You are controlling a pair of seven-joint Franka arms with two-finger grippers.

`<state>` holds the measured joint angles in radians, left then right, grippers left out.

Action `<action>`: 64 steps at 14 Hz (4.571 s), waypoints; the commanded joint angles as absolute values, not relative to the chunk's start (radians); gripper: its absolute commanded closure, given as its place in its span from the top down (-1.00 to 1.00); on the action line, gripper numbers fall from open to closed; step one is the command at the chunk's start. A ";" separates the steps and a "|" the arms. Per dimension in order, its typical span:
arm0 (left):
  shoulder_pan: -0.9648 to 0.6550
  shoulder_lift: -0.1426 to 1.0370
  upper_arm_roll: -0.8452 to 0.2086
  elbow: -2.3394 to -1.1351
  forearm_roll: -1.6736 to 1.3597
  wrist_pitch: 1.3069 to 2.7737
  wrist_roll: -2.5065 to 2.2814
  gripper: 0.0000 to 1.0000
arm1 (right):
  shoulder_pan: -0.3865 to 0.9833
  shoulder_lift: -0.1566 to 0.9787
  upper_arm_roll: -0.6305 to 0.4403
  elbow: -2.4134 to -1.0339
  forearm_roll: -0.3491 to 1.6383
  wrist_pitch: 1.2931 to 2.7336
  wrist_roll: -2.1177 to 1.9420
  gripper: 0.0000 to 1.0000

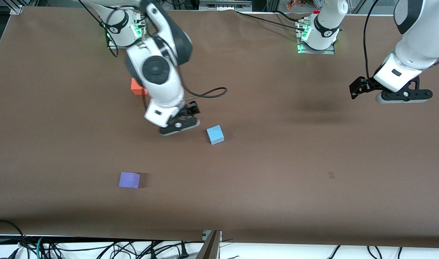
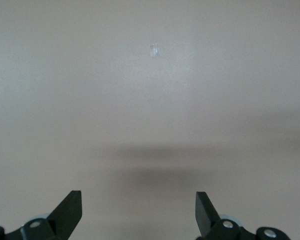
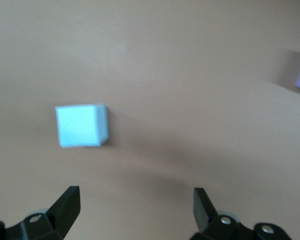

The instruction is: Place blue block between orange and purple blocks

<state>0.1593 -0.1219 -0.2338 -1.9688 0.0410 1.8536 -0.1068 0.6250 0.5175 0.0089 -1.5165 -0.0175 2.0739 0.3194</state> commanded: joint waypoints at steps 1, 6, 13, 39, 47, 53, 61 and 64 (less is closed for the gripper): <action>0.163 -0.071 -0.244 -1.847 0.037 1.824 -0.089 1.00 | 0.669 0.590 -0.002 -1.491 -0.020 2.176 0.341 1.00; 0.164 0.017 -0.242 -1.700 0.037 1.712 -0.091 1.00 | 0.699 0.664 0.000 -1.491 -0.021 2.275 0.337 1.00; 0.185 0.018 -0.241 -1.674 -0.006 1.707 -0.081 1.00 | 0.718 0.755 0.002 -1.491 -0.018 2.454 0.334 1.00; -0.092 0.034 0.041 -1.580 -0.005 1.637 -0.078 1.00 | 0.539 0.591 -0.095 -1.544 0.051 2.128 0.264 -0.60; -0.094 0.038 0.044 -1.568 -0.008 1.647 -0.092 1.00 | 0.414 0.419 -0.130 -1.860 0.051 2.143 0.160 -0.60; -0.104 0.046 0.032 -1.566 0.003 1.658 -0.092 1.00 | 0.410 0.371 -0.173 -2.060 0.051 2.351 0.132 -0.60; -0.104 0.046 0.034 -1.568 -0.003 1.655 -0.094 1.00 | 0.410 0.359 -0.178 -2.122 0.051 2.474 0.129 1.00; -0.103 0.046 0.034 -1.568 -0.005 1.655 -0.094 1.00 | 0.410 0.336 -0.198 -2.009 0.049 2.345 0.086 1.00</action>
